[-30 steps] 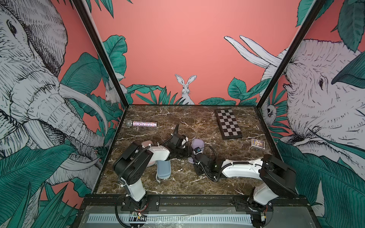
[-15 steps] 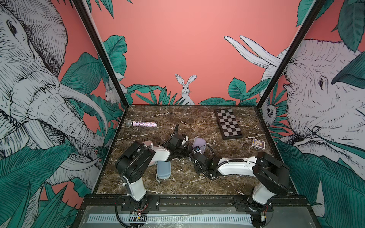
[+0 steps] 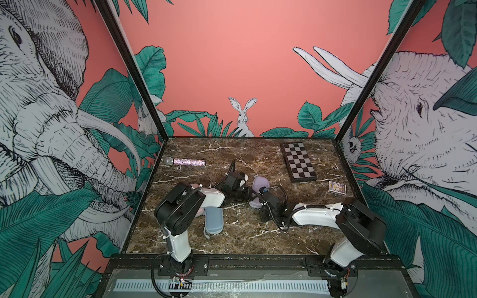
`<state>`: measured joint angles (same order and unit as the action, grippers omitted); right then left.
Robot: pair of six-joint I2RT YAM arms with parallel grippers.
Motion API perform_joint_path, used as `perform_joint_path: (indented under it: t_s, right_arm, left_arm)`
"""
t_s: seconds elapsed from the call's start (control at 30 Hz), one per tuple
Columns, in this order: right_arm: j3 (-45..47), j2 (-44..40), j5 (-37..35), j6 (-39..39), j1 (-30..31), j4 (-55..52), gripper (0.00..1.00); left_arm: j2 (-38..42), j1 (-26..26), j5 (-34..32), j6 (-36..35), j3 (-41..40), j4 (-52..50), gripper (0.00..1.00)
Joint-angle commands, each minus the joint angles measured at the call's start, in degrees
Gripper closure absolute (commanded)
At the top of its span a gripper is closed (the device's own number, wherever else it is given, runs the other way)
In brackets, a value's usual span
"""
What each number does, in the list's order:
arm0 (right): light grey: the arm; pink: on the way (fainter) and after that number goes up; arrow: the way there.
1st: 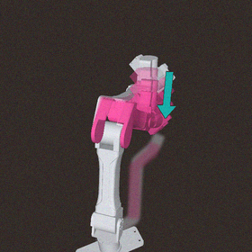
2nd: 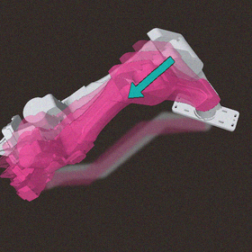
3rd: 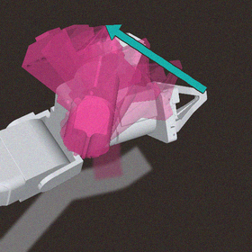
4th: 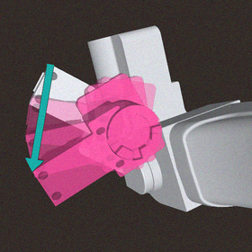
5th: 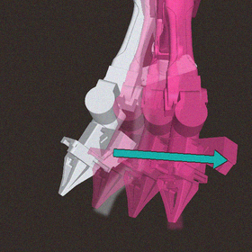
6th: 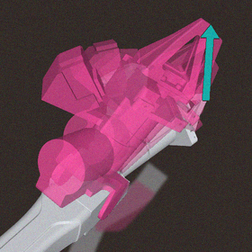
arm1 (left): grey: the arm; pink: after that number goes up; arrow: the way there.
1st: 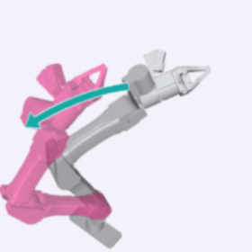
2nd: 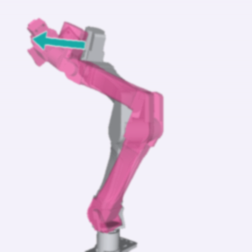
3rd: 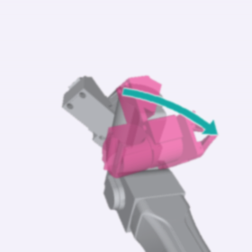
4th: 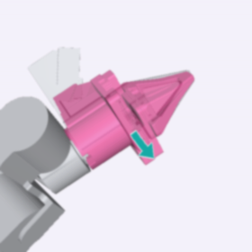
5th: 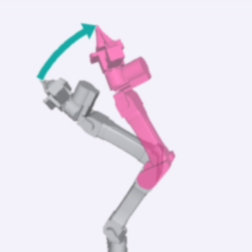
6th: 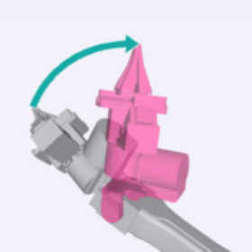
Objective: Put umbrellas into zippered umbrella sleeves
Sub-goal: Zip the zipper on the umbrella sleeve.
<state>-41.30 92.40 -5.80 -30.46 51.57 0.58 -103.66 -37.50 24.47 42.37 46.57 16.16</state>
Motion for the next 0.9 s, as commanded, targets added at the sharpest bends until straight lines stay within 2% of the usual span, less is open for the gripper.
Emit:
perform_joint_path:
  t_s: [0.0, 0.03, 0.13, 0.27, 0.43, 0.6, 0.73, 0.87]
  right_arm:
    - [1.1, 1.3, 3.7, 2.4, -2.9, 2.0, 1.0]
    - [1.2, 1.4, 6.5, 1.5, -2.9, 2.9, 1.0]
    - [1.6, 1.2, 14.5, -3.0, -2.9, 5.6, 1.0]
    - [3.0, -2.6, 21.1, -10.1, -3.4, 10.0, 1.0]
    - [1.7, -5.4, 28.7, -18.5, -4.9, 12.8, 1.0]
    - [2.0, -4.1, 33.8, -28.4, -5.9, 20.2, 1.0]
    - [2.4, -2.8, 35.6, -34.4, -5.9, 26.7, 1.0]
    - [4.3, -2.4, 33.9, -39.5, -6.1, 33.5, 1.0]
  left_arm:
    - [-3.5, 0.1, -1.0, -4.4, -1.5, -14.4, 0.67]
    - [-3.4, 0.3, -0.2, -4.4, -0.2, -15.0, 0.66]
    - [1.0, 0.3, 5.0, -1.4, 2.5, -13.6, 0.43]
    - [10.4, 1.6, 5.5, 3.2, -3.3, -9.4, 0.2]
    - [11.9, 3.3, 5.7, 9.3, -9.9, -1.7, 0.16]
    - [8.8, 2.6, 4.8, 20.9, -14.7, 13.9, 0.16]
    - [6.2, 1.1, 1.6, 29.3, -18.5, 25.5, 0.15]
    - [4.9, -1.0, -1.8, 36.5, -21.5, 34.6, 0.15]
